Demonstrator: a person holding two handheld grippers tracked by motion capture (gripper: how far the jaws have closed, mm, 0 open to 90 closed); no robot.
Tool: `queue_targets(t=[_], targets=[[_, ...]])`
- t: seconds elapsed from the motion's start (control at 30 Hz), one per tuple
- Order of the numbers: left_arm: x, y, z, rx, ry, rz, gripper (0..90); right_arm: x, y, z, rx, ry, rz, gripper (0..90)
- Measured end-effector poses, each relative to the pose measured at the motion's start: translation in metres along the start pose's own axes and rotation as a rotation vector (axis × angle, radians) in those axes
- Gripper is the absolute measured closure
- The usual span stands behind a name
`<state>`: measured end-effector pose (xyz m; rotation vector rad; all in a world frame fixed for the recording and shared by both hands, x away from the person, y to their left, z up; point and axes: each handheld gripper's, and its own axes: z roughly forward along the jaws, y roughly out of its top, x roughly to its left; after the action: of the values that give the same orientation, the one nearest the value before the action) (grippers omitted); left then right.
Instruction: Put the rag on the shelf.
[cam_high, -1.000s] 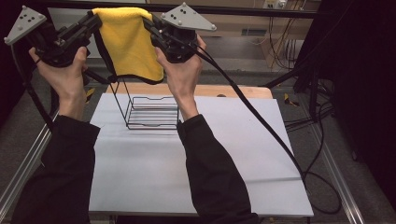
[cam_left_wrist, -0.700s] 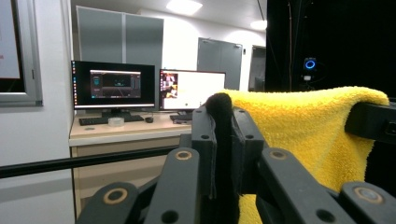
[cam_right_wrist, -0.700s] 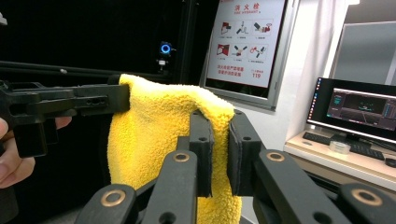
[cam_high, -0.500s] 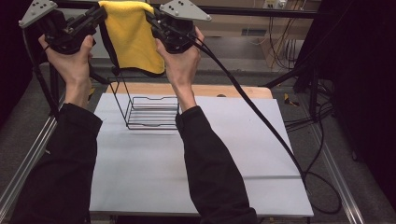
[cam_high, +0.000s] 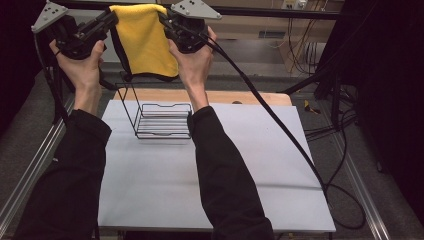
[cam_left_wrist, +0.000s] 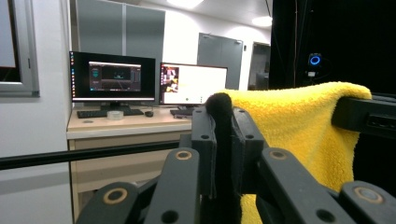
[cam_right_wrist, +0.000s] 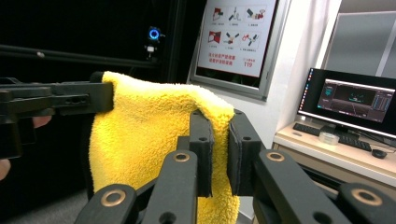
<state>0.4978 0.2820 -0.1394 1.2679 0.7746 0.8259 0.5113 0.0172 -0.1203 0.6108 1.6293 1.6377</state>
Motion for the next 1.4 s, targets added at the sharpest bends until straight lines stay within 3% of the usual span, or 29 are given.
queue_targets(t=[0.13, 0.63, 0.77, 0.97, 1.4], targets=[[0.002, -0.008, 0.0, 0.014, 0.001, 0.002, 81.2, -0.002, -0.007, 0.005, 0.012, -0.003, -0.02, 82.5], [0.009, -0.042, -0.002, 0.093, 0.016, 0.013, 81.3, -0.001, -0.046, 0.012, 0.07, 0.027, 0.0, 82.5], [0.009, -0.052, -0.005, 0.114, 0.018, 0.035, 81.3, 0.001, -0.056, 0.012, 0.096, 0.032, 0.003, 82.5], [0.011, -0.066, -0.01, 0.139, 0.008, 0.022, 81.3, 0.005, -0.067, 0.01, 0.147, 0.044, 0.005, 82.4], [0.01, -0.074, -0.025, 0.152, -0.035, 0.031, 81.2, 0.011, -0.073, -0.006, 0.171, 0.114, 0.021, 81.9]])
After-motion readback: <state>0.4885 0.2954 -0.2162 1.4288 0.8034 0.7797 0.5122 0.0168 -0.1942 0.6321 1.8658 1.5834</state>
